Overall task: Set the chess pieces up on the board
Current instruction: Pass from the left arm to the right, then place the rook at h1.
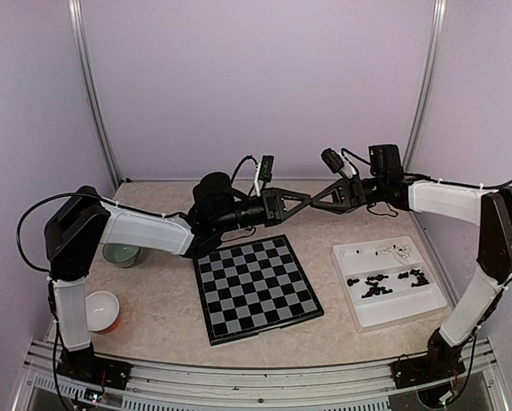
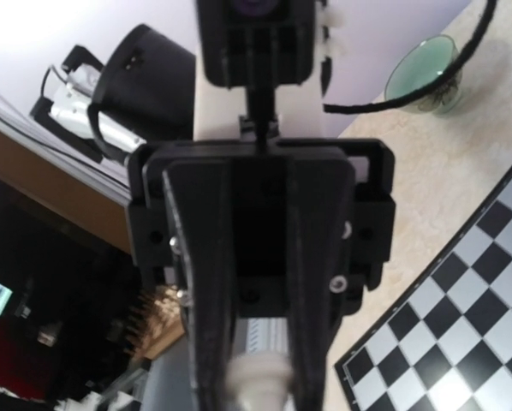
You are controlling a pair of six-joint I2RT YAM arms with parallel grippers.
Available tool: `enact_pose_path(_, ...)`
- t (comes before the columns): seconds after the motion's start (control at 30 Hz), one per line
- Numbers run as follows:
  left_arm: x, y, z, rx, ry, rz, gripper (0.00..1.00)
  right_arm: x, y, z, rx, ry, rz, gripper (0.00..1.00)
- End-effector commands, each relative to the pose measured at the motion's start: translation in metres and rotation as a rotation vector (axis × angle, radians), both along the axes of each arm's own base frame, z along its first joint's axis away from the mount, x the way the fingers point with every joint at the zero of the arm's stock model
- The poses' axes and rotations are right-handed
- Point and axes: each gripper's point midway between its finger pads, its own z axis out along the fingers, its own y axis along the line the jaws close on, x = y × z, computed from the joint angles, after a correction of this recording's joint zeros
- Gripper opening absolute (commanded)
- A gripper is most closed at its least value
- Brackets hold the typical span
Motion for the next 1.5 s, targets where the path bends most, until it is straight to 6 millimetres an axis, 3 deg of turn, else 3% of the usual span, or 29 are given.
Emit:
enact_pose_path(0.0,0.004,-0.003,0.01,-0.025,-0.023,0.014,0.09,-0.006,-0.001,0.005,0.026,-0.022,0.026,0.16)
enact_pose_path(0.23,0.006,-0.004,0.001,0.003,-0.005,0.015,0.1,-0.001,-0.007,0.006,0.029,-0.034,0.002,0.02)
enact_pose_path(0.43,0.017,0.005,-0.011,0.094,-0.02,0.107,0.43,0.015,-0.014,0.002,-0.053,-0.11,-0.092,0.0)
enact_pose_path(0.53,0.023,0.017,-0.01,0.167,-0.057,0.167,0.5,0.024,-0.017,-0.001,-0.146,-0.215,-0.148,0.0)
enact_pose_path(0.67,0.03,0.042,-0.013,0.262,-0.081,0.235,0.55,0.025,-0.014,-0.022,-0.355,-0.426,-0.154,0.0)
enact_pose_path(0.8,0.037,0.078,-0.017,0.342,-0.092,0.331,0.56,0.006,-0.009,-0.061,-0.608,-0.601,-0.039,0.0)
enact_pose_path(0.97,0.048,0.123,-0.005,0.402,-0.104,0.456,0.56,-0.028,-0.012,-0.107,-0.89,-0.839,0.16,0.0)
enact_pose_path(1.17,0.056,0.163,0.012,0.426,-0.121,0.567,0.56,-0.059,-0.022,-0.142,-1.092,-1.024,0.337,0.0)
enact_pose_path(1.47,0.059,0.181,0.019,0.435,-0.118,0.616,0.56,-0.08,-0.019,-0.172,-1.191,-1.096,0.482,0.0)
